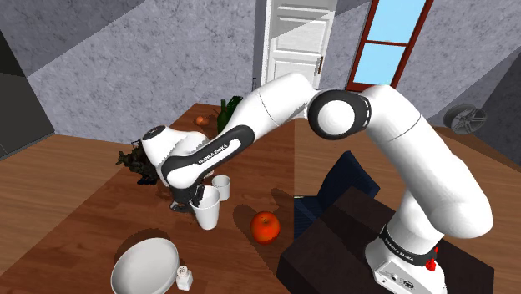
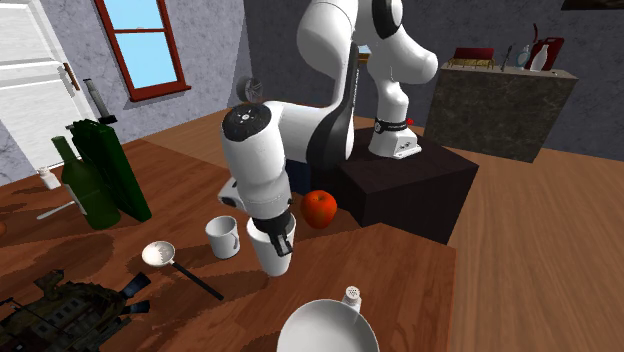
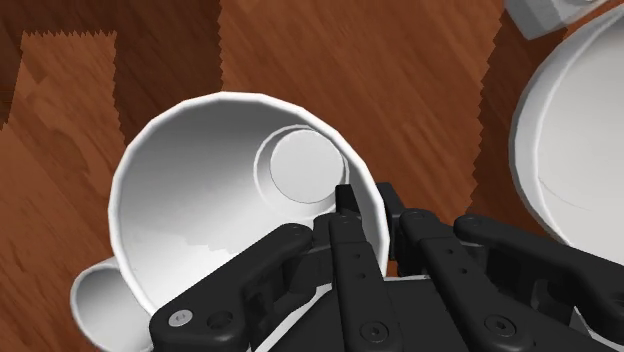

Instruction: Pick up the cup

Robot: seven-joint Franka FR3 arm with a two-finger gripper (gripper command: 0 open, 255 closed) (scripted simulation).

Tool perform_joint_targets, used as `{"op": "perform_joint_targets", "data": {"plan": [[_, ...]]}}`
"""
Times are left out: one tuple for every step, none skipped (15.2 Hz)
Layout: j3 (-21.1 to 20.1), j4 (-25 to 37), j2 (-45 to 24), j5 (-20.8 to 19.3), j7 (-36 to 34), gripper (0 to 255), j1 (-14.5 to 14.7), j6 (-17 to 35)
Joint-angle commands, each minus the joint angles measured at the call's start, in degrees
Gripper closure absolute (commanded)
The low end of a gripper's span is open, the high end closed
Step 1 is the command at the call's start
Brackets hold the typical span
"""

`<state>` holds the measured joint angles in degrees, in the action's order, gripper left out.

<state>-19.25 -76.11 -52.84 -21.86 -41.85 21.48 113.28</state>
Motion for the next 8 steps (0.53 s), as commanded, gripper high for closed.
{"op": "perform_joint_targets", "data": {"plan": [[-0.3, -0.5, 1.3, 0.3, 0.1, 255, -0.2, -0.8], [-0.4, -0.6, 1.8, 0.4, 0.2, 255, -0.3, -1.2], [-0.5, -0.6, 2.3, 0.5, 0.3, 255, -0.4, -1.6], [-0.6, -0.6, 2.7, 0.6, 0.4, 255, -0.4, -2.1], [-0.7, -0.7, 3.2, 0.8, 0.4, 255, -0.5, -2.5], [-0.8, -0.7, 3.7, 0.9, 0.5, 255, -0.5, -2.9], [-0.8, -0.7, 3.7, 0.9, 0.5, 255, -0.6, -3.0], [-0.8, -0.7, 3.7, 0.9, 0.5, 255, -0.6, -3.0]]}}
